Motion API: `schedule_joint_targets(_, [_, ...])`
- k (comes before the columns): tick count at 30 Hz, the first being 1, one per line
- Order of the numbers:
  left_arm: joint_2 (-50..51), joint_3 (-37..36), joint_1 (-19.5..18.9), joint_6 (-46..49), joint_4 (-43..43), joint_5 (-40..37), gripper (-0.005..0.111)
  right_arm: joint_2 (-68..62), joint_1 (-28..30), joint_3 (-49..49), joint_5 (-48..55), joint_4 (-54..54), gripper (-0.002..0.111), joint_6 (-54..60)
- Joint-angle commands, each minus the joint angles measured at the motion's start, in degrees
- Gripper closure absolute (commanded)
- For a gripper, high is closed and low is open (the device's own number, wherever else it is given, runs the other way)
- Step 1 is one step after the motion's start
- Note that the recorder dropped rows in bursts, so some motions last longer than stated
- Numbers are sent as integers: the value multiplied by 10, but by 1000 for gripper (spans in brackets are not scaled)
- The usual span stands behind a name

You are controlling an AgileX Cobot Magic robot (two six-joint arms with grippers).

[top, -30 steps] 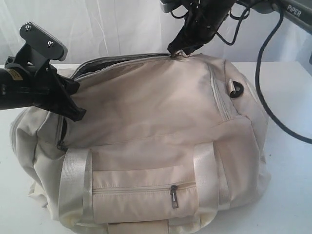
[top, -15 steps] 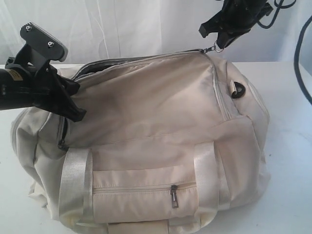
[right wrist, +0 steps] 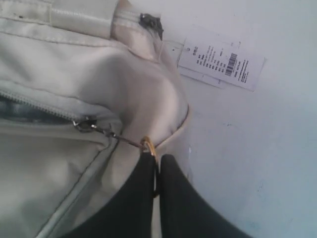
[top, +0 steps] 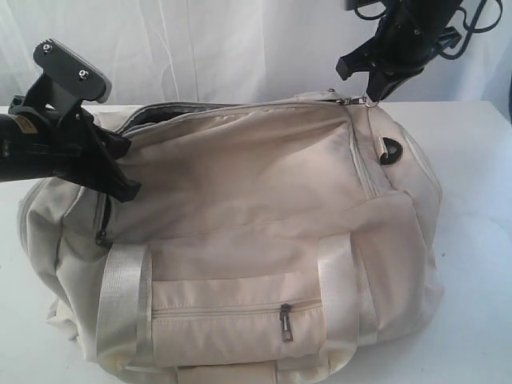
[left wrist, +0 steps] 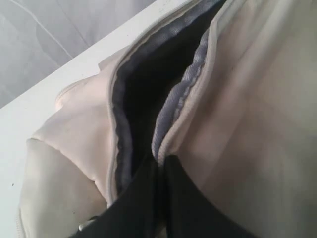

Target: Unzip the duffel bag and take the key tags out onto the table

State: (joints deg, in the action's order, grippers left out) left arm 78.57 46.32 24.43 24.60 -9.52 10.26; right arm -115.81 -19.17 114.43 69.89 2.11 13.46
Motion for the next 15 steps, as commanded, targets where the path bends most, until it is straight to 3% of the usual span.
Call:
schedule_joint_targets(1, [-4, -6, -4, -1, -7, -13, 107, 31, 13, -20, 1, -45, 108, -7])
schedule_joint_targets(7, [-4, -6, -4, -1, -6, -11, 107, 37, 15, -21, 1, -37, 108, -17])
schedule_joint_targets(11, [-5, 6, -4, -1, -6, -17, 105, 37, 15, -27, -7, 67, 108, 42])
schedule_joint_targets(15, [-9, 41, -3, -1, -6, -77, 80, 36, 15, -27, -31, 142, 108, 97])
